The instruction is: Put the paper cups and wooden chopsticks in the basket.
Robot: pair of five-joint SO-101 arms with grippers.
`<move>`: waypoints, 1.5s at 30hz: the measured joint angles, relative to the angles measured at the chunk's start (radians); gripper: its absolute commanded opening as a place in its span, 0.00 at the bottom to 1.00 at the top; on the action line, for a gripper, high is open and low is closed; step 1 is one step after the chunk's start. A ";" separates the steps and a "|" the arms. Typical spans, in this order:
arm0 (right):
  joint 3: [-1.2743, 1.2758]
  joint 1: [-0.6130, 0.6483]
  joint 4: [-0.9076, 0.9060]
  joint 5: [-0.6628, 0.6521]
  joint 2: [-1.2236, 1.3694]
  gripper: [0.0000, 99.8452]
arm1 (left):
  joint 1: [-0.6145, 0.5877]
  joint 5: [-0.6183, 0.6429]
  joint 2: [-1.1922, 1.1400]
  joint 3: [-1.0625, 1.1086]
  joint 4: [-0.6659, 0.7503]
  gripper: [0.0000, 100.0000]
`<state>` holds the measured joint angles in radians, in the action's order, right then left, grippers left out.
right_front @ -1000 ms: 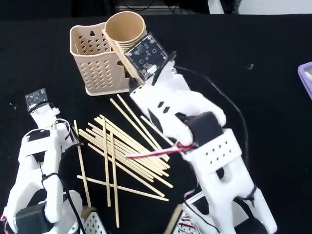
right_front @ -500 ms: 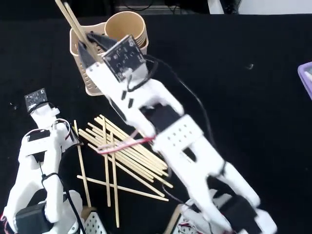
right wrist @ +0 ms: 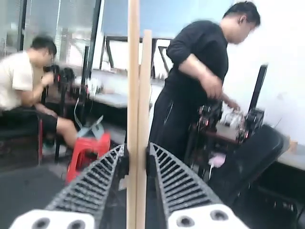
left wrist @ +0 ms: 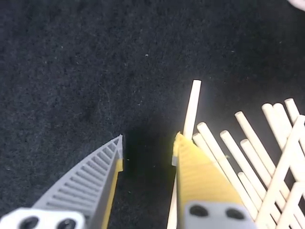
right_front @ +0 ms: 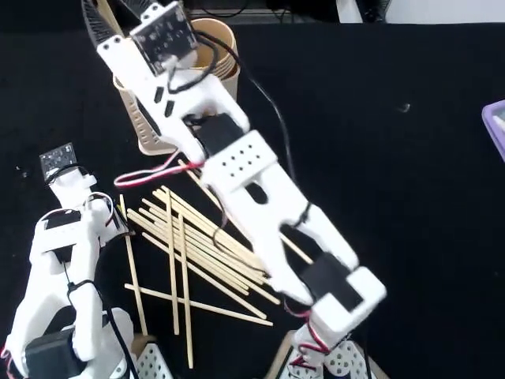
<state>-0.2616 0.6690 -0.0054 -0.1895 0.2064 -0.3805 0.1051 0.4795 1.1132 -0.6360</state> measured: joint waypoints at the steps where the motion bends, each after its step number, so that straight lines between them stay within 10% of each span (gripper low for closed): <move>1: -0.009 -0.002 -0.020 0.000 0.025 0.01 | 0.000 0.000 0.000 0.000 0.000 0.18; 20: -0.012 -0.034 -0.336 0.000 0.089 0.19 | 0.000 0.000 0.000 0.000 0.003 0.18; 31: -0.003 -0.075 -0.979 0.000 -0.288 0.19 | 0.000 0.000 0.000 0.000 0.003 0.18; 45: 0.764 -0.123 -1.151 -0.066 -0.746 0.20 | 0.000 0.000 0.000 0.000 0.003 0.18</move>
<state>0.5025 0.5462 -1.1561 -0.2555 -0.5393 -0.3805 0.1051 0.4795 1.1132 -0.6329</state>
